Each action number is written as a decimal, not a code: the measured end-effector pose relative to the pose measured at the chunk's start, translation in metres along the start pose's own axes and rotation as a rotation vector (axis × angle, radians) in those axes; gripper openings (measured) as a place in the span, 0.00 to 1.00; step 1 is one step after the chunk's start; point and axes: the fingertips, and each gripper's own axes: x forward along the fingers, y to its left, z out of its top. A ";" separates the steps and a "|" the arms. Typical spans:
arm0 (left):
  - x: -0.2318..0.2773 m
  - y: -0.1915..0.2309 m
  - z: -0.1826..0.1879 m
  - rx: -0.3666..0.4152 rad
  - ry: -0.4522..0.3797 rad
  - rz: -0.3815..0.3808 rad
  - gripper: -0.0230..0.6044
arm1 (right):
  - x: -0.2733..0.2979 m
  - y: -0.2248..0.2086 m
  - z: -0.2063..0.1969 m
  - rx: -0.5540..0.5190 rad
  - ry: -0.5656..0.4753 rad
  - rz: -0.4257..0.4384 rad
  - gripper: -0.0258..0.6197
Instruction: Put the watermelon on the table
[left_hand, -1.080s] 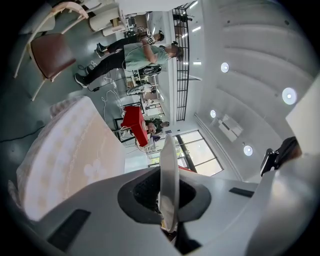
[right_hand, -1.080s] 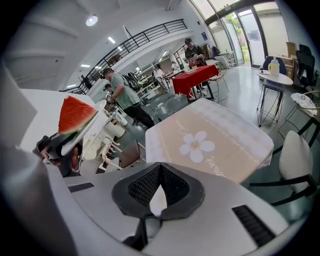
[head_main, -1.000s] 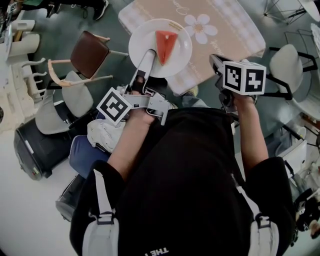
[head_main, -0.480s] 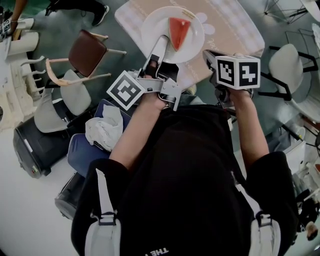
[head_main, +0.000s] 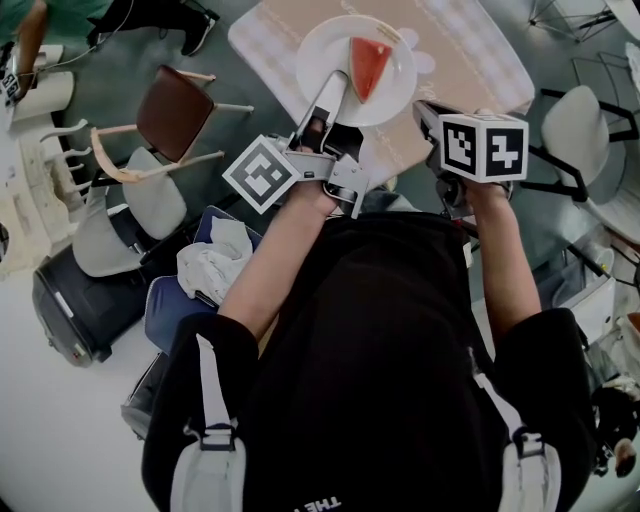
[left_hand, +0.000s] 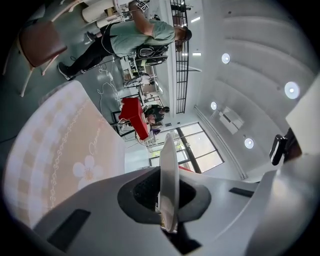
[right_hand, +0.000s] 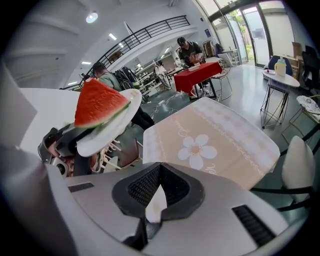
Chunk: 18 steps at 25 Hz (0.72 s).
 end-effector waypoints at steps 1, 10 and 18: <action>0.000 0.004 0.002 0.007 0.009 0.006 0.06 | 0.002 0.000 0.001 0.004 -0.001 -0.004 0.06; 0.018 0.027 0.014 0.034 0.068 0.028 0.06 | 0.017 -0.007 0.014 0.040 -0.001 -0.028 0.06; 0.044 0.055 0.017 -0.002 0.106 0.041 0.06 | 0.037 -0.024 0.019 0.074 0.025 -0.050 0.06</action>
